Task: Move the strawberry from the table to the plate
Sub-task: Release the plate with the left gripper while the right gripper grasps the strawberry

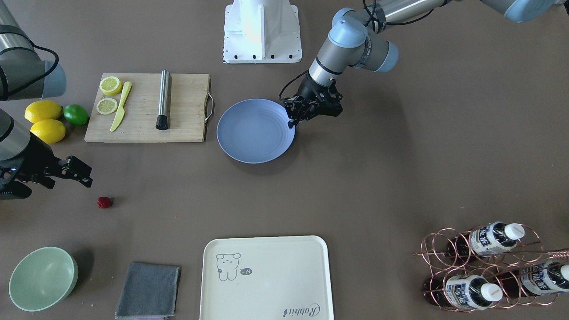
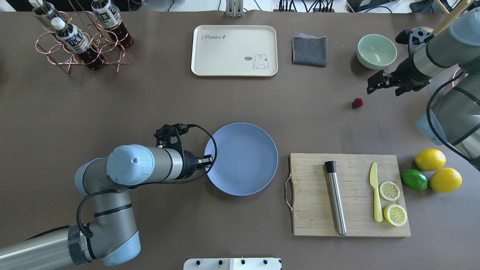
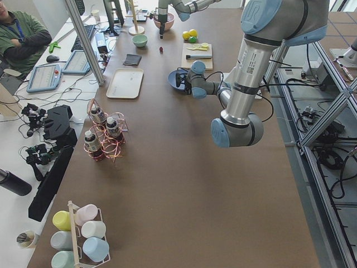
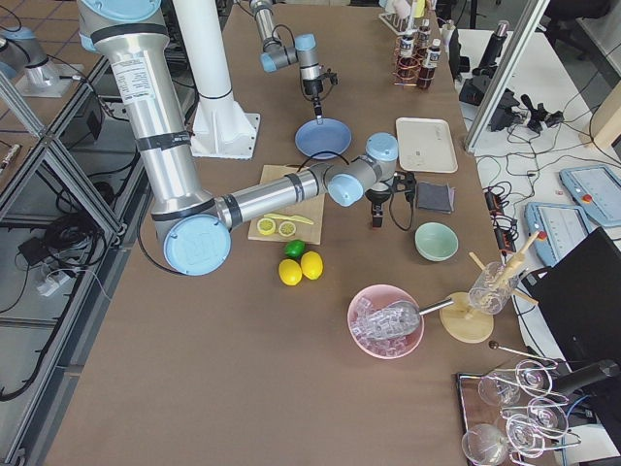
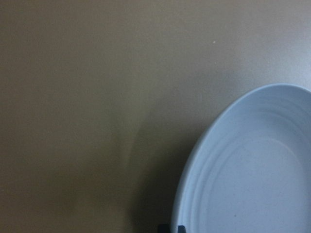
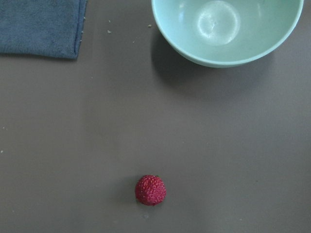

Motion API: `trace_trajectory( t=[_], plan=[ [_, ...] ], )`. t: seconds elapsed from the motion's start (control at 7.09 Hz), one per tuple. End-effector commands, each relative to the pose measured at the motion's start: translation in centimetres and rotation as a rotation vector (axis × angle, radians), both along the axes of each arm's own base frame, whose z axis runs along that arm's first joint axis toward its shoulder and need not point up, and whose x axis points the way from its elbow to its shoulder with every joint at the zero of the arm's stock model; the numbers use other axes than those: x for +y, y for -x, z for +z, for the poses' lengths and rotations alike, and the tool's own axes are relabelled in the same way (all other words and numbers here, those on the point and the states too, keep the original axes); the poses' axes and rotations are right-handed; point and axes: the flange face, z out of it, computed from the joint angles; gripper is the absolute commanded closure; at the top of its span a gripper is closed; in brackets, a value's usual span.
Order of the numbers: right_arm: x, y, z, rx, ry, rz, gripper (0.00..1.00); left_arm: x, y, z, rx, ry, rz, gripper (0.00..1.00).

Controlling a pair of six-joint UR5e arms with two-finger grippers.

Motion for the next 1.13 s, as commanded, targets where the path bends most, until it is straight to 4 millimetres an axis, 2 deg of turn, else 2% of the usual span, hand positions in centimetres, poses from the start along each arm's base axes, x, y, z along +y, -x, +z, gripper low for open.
trace_trajectory(
  t=[0.0, 0.14, 0.28, 0.42, 0.56, 0.71, 0.99],
  plan=[
    [0.2, 0.6, 0.0, 0.0, 0.003, -0.003, 0.0, -1.5, 0.5, 1.0, -0.017, 0.005, -0.02, 1.0],
    [0.1, 0.8, 0.0, -0.001, 0.005, -0.006, 0.0, -3.3, 1.9, 1.1, -0.019, 0.01, -0.045, 0.01],
    [0.1, 0.8, 0.1, 0.0, 0.006, -0.006, 0.0, -4.7, 3.1, 0.9, -0.012, 0.009, -0.067, 0.02],
    [0.1, 0.8, 0.0, -0.001, 0.005, -0.006, 0.0, -5.7, 4.4, 1.4, -0.009, 0.033, -0.036, 0.02],
    [0.1, 1.0, 0.0, 0.0, 0.004, -0.008, 0.0, -5.8, 5.5, 1.4, 0.0, 0.037, -0.028, 0.02],
    [-0.2, 1.8, 0.0, 0.009, 0.002, -0.01, 0.0, -6.5, 6.4, 1.6, 0.002, 0.047, -0.023, 0.02],
    [-1.8, 5.1, -0.5, 0.042, -0.014, -0.015, 0.0, -9.5, 9.4, 1.5, 0.006, 0.038, -0.026, 0.02]
  ],
)
